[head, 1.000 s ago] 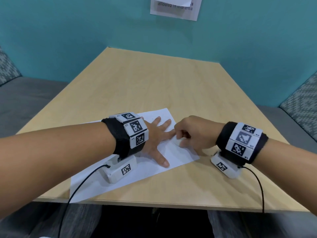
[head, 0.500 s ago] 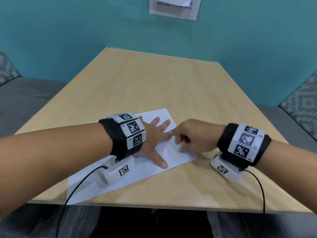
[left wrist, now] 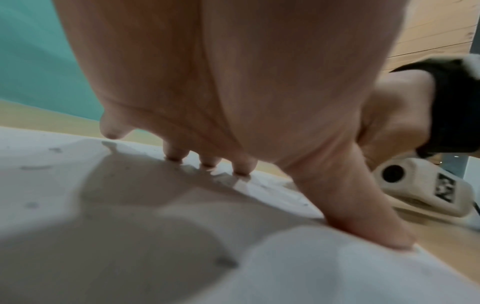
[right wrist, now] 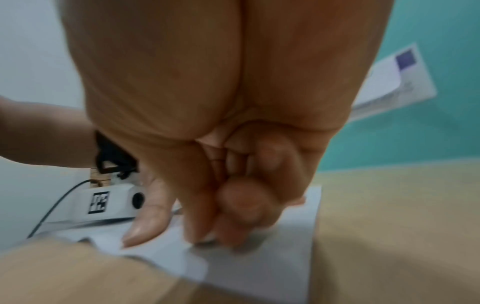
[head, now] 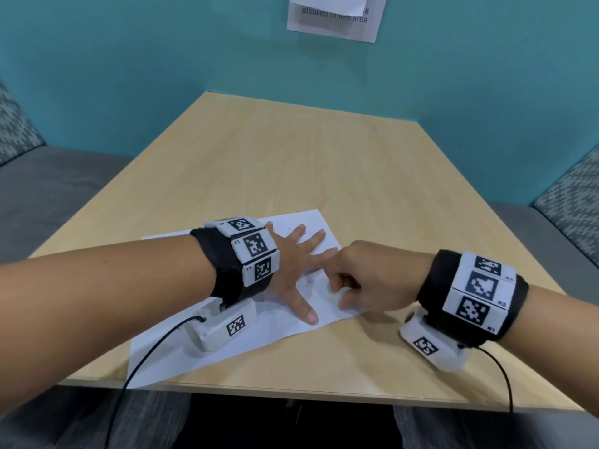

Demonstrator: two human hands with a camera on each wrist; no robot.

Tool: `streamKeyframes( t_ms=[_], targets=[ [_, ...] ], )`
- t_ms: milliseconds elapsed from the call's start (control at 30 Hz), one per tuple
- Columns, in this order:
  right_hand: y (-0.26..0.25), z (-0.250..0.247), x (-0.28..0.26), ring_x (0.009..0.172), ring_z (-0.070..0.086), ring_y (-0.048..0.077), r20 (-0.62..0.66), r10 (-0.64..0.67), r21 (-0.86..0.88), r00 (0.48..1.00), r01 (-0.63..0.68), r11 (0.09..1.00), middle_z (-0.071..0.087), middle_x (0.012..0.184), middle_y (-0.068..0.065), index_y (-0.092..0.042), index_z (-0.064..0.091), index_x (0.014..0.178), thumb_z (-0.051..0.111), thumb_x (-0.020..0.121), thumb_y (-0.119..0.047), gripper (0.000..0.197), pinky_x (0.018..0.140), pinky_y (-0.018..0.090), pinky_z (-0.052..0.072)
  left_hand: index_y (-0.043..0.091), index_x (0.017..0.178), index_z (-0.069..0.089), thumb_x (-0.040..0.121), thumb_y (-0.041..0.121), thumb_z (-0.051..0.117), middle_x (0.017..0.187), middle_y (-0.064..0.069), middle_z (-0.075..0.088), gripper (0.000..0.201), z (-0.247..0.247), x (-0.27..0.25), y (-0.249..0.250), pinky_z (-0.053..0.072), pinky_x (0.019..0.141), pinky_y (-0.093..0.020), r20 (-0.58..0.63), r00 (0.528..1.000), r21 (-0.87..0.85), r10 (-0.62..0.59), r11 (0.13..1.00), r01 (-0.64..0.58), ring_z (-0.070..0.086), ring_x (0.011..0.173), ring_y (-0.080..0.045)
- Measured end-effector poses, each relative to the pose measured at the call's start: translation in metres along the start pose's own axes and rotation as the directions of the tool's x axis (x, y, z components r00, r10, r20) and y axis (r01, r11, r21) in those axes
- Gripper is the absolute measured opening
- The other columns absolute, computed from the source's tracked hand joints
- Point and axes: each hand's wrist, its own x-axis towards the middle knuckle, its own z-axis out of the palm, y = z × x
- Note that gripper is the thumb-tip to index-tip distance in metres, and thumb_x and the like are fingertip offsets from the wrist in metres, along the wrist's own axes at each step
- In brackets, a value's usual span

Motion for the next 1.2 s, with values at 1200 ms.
streamKeyframes(
  t_ms=[1200],
  targets=[
    [0.034, 0.002, -0.044, 0.075, 0.058, 0.022, -0.269, 0.419, -0.026, 0.867, -0.442, 0.897, 0.062, 0.079, 0.001, -0.017, 0.057, 0.08, 0.062, 0.084, -0.033, 0.017, 0.066, 0.036, 0.05, 0.042, 0.153, -0.019, 0.065, 0.067, 0.08, 0.163, 0.013, -0.023, 0.135, -0.013, -0.026, 0.014, -0.005, 0.116, -0.068, 0.051, 0.991, 0.014, 0.124, 0.992, -0.125, -0.022, 0.15, -0.016]
  ],
)
